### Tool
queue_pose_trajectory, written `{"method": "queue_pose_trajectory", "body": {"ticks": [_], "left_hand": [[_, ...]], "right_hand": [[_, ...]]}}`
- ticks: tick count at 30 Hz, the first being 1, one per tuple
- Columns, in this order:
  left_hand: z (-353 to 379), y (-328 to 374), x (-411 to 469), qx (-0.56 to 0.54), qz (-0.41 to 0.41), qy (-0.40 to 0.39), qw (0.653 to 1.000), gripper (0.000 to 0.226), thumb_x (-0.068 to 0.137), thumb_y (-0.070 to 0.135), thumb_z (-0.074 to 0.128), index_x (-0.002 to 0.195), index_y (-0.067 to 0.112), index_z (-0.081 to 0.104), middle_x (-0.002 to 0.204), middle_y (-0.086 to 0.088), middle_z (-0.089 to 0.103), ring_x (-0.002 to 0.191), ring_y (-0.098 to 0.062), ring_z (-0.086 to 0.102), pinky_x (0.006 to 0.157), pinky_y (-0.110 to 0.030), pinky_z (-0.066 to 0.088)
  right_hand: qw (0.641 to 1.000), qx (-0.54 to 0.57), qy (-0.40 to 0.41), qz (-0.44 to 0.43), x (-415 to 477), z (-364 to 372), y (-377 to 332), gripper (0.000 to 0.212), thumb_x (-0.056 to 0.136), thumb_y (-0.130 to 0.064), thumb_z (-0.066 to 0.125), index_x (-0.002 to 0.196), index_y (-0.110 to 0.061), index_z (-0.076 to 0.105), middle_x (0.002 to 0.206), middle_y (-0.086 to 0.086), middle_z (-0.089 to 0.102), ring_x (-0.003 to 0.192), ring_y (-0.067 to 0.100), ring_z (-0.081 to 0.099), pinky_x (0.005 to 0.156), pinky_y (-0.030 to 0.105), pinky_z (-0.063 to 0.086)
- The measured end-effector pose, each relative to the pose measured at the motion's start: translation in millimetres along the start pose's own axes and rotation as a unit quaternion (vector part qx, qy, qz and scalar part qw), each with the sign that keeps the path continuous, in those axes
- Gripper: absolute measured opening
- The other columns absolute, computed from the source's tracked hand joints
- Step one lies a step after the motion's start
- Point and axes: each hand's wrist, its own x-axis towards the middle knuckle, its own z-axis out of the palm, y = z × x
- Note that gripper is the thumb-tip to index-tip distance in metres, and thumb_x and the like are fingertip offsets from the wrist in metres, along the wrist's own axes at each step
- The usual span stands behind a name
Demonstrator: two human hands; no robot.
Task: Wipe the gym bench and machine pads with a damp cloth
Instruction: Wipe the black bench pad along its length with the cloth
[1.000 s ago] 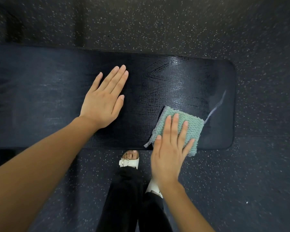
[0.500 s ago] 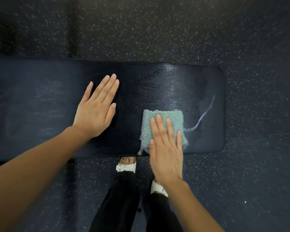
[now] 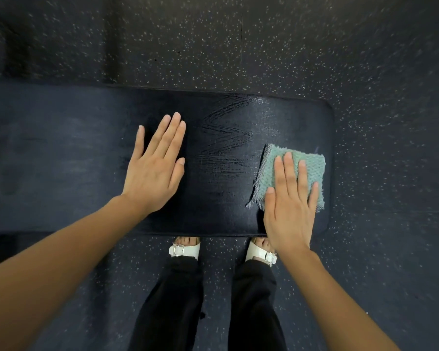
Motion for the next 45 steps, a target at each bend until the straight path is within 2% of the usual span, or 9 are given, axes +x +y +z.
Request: {"method": "queue_pose_trajectory", "body": {"ticks": [8,14,20,26,31,36,40,45], "left_hand": [[4,26,6,0.001,-0.014,0.007,1.0,0.06,0.103,0.032,0.019,0.158,0.007,0.014,0.166,-0.006,0.009,0.154,-0.019,0.004,0.122,-0.041,-0.011],[8,56,21,-0.002,-0.01,0.007,1.0,0.06,0.103,0.032,0.02,0.158,0.008,0.015,0.166,-0.006,0.01,0.154,-0.02,0.005,0.122,-0.044,-0.007],[11,85,38,-0.006,-0.008,0.006,1.0,0.06,0.102,0.031,0.022,0.157,0.007,0.017,0.166,-0.006,0.011,0.153,-0.022,0.006,0.122,-0.044,-0.006],[14,96,48,-0.004,-0.012,0.005,1.0,0.06,0.102,0.031,0.023,0.158,0.01,0.015,0.166,-0.004,0.01,0.154,-0.019,0.005,0.123,-0.043,-0.006],[14,96,48,-0.012,-0.02,0.004,1.0,0.061,0.102,0.032,0.023,0.158,0.011,0.015,0.166,-0.002,0.01,0.154,-0.018,0.005,0.124,-0.045,-0.002],[14,96,49,-0.016,-0.025,0.003,1.0,0.062,0.1,0.032,0.025,0.158,0.011,0.016,0.166,-0.002,0.011,0.154,-0.017,0.006,0.124,-0.047,0.003],[14,97,48,-0.017,-0.025,0.003,1.0,0.062,0.1,0.032,0.025,0.158,0.011,0.017,0.166,-0.002,0.011,0.153,-0.017,0.007,0.124,-0.048,0.004],[14,96,48,-0.015,-0.026,0.0,1.0,0.062,0.1,0.032,0.025,0.158,0.011,0.016,0.166,-0.002,0.011,0.154,-0.017,0.006,0.124,-0.047,0.003]], "right_hand": [[1.0,0.001,0.001,-0.028,48,-12,7,0.057,0.102,-0.036,0.011,0.158,-0.027,0.004,0.165,-0.011,0.0,0.152,0.015,-0.007,0.122,0.047,-0.003],[0.998,-0.015,-0.006,-0.053,-2,-9,21,0.056,0.104,-0.032,0.018,0.158,-0.024,0.009,0.165,-0.009,0.004,0.153,0.018,-0.002,0.122,0.048,0.002],[0.995,-0.052,-0.022,-0.085,-53,-2,43,0.057,0.102,-0.031,0.026,0.158,-0.023,0.016,0.165,-0.007,0.01,0.152,0.021,0.009,0.118,0.051,0.014],[0.997,-0.026,-0.01,-0.076,-12,-9,41,0.056,0.103,-0.031,0.023,0.157,-0.025,0.014,0.164,-0.01,0.012,0.151,0.018,0.009,0.119,0.05,0.01],[0.997,-0.005,-0.002,-0.073,52,-20,40,0.055,0.104,-0.033,0.018,0.158,-0.025,0.012,0.164,-0.011,0.007,0.152,0.016,0.0,0.122,0.048,0.002],[0.998,0.0,-0.003,-0.07,101,-30,37,0.056,0.103,-0.034,0.014,0.158,-0.025,0.008,0.165,-0.009,0.003,0.152,0.017,-0.004,0.123,0.05,0.001],[0.997,-0.012,-0.005,-0.074,85,-30,36,0.056,0.104,-0.035,0.015,0.158,-0.023,0.006,0.166,-0.006,0.0,0.152,0.018,-0.006,0.123,0.049,0.0],[0.996,-0.029,-0.028,-0.084,18,-24,45,0.057,0.104,-0.031,0.021,0.158,-0.021,0.011,0.166,-0.005,0.004,0.153,0.02,-0.002,0.121,0.049,0.005]]}}
